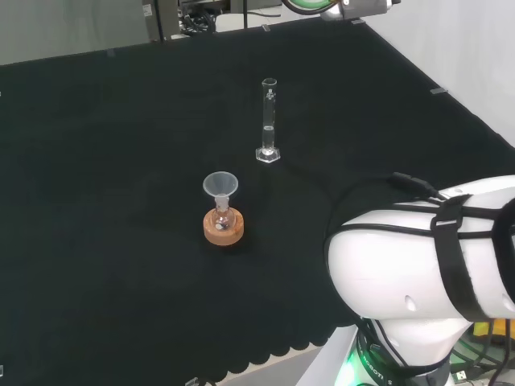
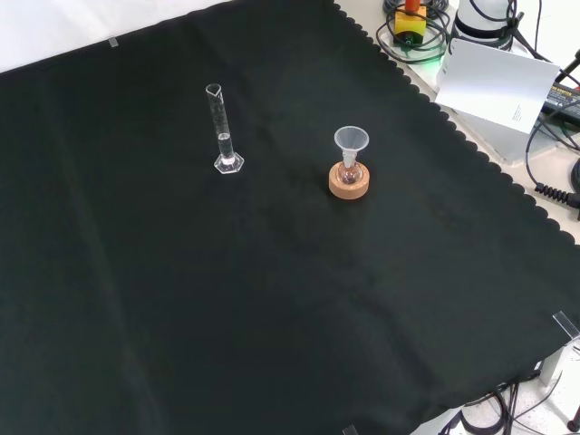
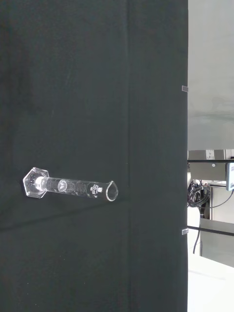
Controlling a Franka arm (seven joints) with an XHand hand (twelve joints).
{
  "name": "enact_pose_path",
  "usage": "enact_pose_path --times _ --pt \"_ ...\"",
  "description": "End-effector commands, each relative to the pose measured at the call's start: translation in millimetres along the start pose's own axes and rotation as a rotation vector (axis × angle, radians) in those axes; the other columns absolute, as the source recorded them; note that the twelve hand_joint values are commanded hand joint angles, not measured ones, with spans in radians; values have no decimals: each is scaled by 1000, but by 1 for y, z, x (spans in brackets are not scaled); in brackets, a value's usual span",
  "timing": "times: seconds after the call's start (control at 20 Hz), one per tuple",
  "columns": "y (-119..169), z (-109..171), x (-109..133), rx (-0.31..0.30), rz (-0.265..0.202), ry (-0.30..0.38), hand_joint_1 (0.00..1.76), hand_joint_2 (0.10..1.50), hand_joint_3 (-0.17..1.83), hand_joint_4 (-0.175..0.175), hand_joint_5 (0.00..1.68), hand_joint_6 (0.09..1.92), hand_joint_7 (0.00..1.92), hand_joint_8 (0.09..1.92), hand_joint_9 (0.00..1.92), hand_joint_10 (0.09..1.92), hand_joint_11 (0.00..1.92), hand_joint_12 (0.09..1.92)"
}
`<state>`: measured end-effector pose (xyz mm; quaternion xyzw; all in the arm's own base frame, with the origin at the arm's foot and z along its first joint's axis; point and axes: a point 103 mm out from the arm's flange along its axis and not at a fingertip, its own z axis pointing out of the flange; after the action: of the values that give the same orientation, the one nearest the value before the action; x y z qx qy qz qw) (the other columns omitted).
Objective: Pick up the graduated cylinder.
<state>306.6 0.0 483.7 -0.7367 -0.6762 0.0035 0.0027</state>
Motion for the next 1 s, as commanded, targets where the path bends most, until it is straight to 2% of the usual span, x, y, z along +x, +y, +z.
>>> enact_pose_path --times 0.05,0.2,0.4,0.6,1.0 --pt "0 0 1 -9 -1 -7 102 1138 279 -21 260 87 155 127 223 475 108 1363" --pt "0 0 7 -13 -2 -21 69 1251 248 -30 327 87 132 278 230 619 127 1372" --pt "1 0 8 -5 -6 -17 69 1276 218 -31 340 87 68 439 225 649 130 1376" --pt "7 8 1 8 -14 -29 70 1278 214 -31 340 87 57 464 225 651 131 1376" --pt "19 31 -7 34 8 -33 76 1279 211 -32 338 87 51 479 226 652 132 1376"
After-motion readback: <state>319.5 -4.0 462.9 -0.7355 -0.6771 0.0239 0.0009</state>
